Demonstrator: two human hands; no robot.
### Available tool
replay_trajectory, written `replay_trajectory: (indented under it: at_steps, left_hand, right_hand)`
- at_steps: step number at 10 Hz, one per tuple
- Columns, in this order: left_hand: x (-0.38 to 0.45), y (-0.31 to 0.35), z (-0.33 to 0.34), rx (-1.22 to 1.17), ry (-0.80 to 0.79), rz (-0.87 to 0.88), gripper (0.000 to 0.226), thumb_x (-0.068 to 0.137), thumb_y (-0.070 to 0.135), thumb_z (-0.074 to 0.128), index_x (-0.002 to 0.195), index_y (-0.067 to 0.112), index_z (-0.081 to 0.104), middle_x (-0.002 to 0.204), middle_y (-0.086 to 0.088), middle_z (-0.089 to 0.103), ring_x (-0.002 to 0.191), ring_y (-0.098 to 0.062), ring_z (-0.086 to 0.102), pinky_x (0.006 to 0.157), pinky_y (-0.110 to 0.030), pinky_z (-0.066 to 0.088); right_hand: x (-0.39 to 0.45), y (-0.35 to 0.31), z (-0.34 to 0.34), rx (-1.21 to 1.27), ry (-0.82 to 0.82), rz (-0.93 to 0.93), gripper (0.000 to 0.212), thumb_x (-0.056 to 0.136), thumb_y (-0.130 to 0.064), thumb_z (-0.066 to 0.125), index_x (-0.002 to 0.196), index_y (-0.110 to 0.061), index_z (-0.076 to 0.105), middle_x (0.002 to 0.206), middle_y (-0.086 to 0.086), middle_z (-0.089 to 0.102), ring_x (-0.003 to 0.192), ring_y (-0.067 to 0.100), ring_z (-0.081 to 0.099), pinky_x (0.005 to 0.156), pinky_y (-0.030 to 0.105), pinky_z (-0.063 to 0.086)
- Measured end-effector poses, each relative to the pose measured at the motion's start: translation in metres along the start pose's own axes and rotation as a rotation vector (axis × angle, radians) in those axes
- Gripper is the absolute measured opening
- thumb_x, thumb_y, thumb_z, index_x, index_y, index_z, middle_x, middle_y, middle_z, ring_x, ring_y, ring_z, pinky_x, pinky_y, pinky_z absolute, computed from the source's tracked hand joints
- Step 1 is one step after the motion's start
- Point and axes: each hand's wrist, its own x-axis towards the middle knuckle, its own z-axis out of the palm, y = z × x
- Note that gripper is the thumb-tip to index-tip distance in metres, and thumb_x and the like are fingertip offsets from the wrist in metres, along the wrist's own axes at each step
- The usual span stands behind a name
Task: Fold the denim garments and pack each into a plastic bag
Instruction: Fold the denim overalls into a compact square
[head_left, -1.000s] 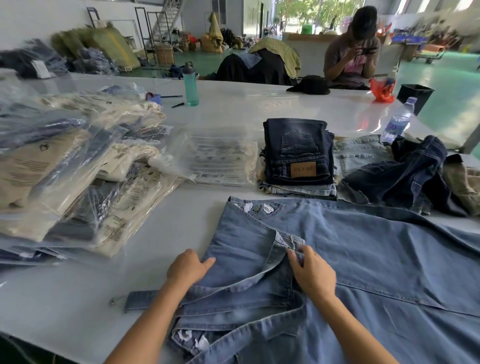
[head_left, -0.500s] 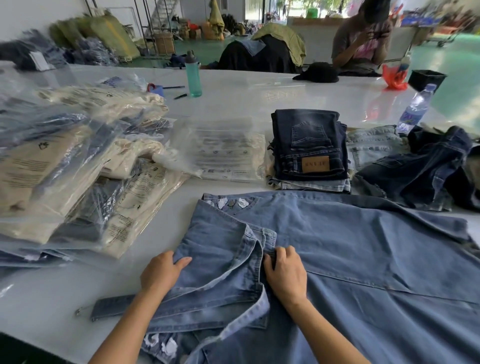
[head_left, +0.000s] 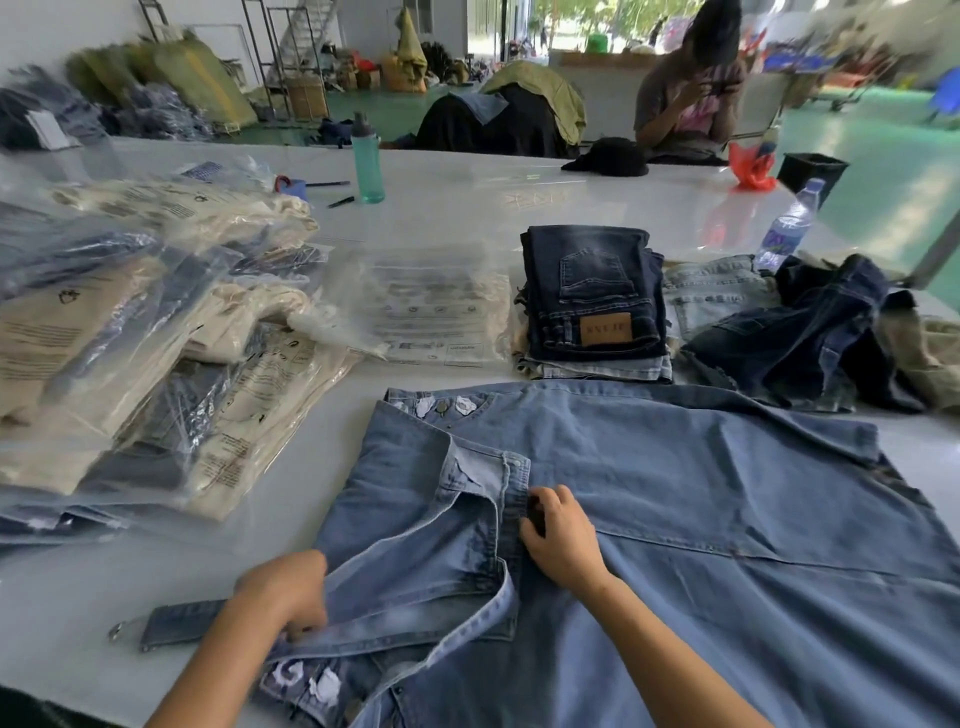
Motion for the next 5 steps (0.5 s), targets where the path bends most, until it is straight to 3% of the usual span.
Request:
replay_trajectory:
  at_steps: [1, 2, 3, 4, 5]
  left_hand:
    - [-0.019, 0.010, -0.042, 0.050, 0.314, -0.131, 0.029, 0.091, 0.015, 0.047, 0.117, 0.020, 0.055, 0.122, -0.002, 0.061, 0.112, -0.021, 0.060, 0.085, -0.029, 0.047]
    - [-0.043, 0.074, -0.094, 0.046, 0.785, 0.021, 0.023, 0.091, 0.010, 0.047, 0.110, 0.020, 0.056, 0.107, -0.005, 0.064, 0.100, -0.025, 0.063, 0.071, -0.031, 0.039]
    - [-0.072, 0.169, -0.109, 0.082, 1.000, 0.510, 0.032, 0.090, 0.007, 0.042, 0.117, 0.021, 0.052, 0.111, -0.007, 0.054, 0.105, -0.028, 0.053, 0.079, -0.036, 0.035]
    - [-0.090, 0.234, -0.072, 0.218, 0.889, 1.013, 0.059, 0.086, 0.010, 0.052, 0.139, 0.030, 0.038, 0.138, -0.005, 0.035, 0.129, -0.024, 0.032, 0.111, -0.045, 0.020]
    - [-0.086, 0.234, -0.030, 0.050, 0.935, 1.221, 0.058, 0.072, 0.017, 0.062, 0.129, 0.027, 0.054, 0.135, -0.002, 0.049, 0.126, -0.021, 0.045, 0.114, -0.043, 0.023]
  right_hand:
    - [-0.004, -0.005, -0.004, 0.149, -0.023, 0.024, 0.043, 0.084, -0.013, 0.059, 0.126, -0.009, 0.052, 0.112, 0.005, 0.050, 0.101, 0.023, 0.055, 0.085, 0.017, 0.037]
    - [-0.014, -0.010, -0.019, 0.463, -0.066, 0.083, 0.058, 0.082, 0.001, 0.060, 0.136, -0.009, 0.040, 0.123, 0.008, 0.047, 0.088, 0.014, 0.053, 0.077, 0.012, 0.042]
    - [-0.023, -0.035, -0.044, 0.730, -0.022, 0.002, 0.069, 0.081, 0.011, 0.061, 0.140, -0.010, 0.029, 0.123, 0.006, 0.042, 0.101, 0.011, 0.053, 0.077, 0.016, 0.049]
    - [-0.042, -0.042, -0.075, -0.030, -0.001, 0.417, 0.051, 0.079, 0.003, 0.055, 0.124, -0.010, 0.034, 0.113, 0.011, 0.036, 0.120, 0.015, 0.040, 0.108, 0.032, 0.036]
    - [-0.035, 0.008, -0.082, 0.192, 0.274, 0.671, 0.041, 0.088, -0.014, 0.058, 0.125, -0.011, 0.041, 0.134, 0.000, 0.049, 0.128, 0.011, 0.043, 0.107, 0.015, 0.031]
